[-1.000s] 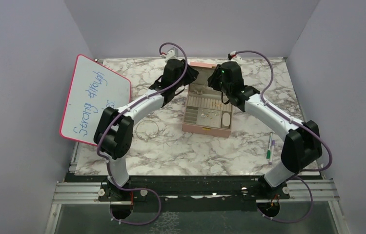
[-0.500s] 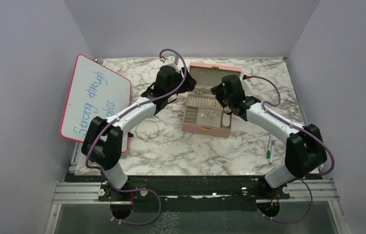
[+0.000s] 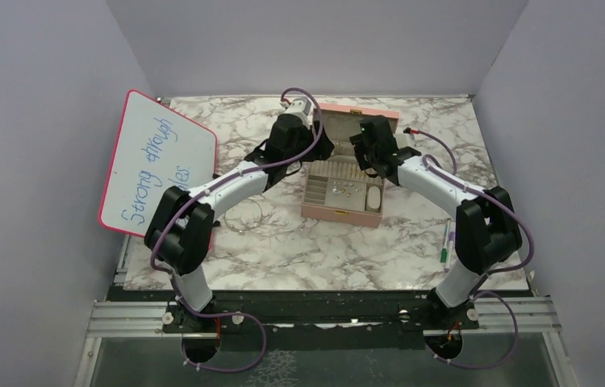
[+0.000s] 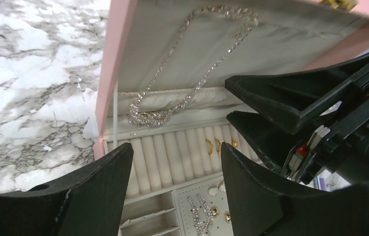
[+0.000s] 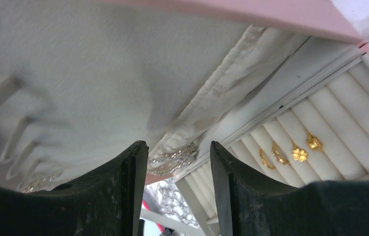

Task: Organize the mixed jewelry
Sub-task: Adjust the jewelry in the jewelry box.

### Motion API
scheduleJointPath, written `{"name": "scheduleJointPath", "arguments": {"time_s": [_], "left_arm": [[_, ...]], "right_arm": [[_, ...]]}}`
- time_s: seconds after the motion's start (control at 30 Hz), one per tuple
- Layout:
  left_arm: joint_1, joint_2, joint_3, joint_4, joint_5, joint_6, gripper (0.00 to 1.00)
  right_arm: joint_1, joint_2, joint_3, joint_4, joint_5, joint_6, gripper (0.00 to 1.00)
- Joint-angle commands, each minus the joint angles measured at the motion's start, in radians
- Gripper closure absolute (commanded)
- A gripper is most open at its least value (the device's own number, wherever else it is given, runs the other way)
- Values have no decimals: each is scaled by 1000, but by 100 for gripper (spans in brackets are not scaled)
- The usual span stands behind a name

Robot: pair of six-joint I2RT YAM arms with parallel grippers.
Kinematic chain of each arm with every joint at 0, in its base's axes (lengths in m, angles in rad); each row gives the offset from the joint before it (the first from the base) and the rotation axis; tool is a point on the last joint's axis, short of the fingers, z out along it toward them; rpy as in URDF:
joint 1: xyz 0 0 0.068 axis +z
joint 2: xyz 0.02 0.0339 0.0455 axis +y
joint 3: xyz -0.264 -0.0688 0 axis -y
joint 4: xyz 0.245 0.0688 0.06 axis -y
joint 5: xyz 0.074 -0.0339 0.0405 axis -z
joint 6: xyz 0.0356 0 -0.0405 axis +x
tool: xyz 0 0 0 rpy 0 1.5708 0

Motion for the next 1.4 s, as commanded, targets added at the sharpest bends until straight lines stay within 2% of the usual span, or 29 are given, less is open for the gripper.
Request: {"name": "scheduleJointPath", "arguments": {"time_s": [0.0, 0.13, 0.47, 0.53, 0.67, 0.9, 1.03, 1.3, 1.37], "left_arm": [[-22, 51, 46, 9, -12, -20, 33], [-35, 89, 73, 5, -57, -51, 33], [-53, 166, 120, -23, -167, -103, 33], [-52, 175, 123, -27, -180, -105, 33], [-53, 205, 151, -39, -181, -102, 34], [-54, 231, 168, -50, -159, -109, 45], [-56, 238, 168, -50, -153, -110, 47], [-59, 256, 167, -47, -187, -90, 42], [-59, 264, 171, -38, -180, -84, 45]], "right_arm": [[-26, 41, 26, -45, 24, 62, 47], [-43, 70, 22, -41, -13, 69, 54], [-60, 138, 35, 11, -132, -41, 55], [-60, 137, 19, 36, -149, -71, 61], [-60, 131, -11, 68, -185, -122, 85], [-60, 94, -73, 118, -222, -191, 98], [-60, 77, -107, 160, -262, -233, 99], [-60, 66, -161, 217, -327, -267, 99], [-60, 69, -166, 218, -334, -268, 99]]}}
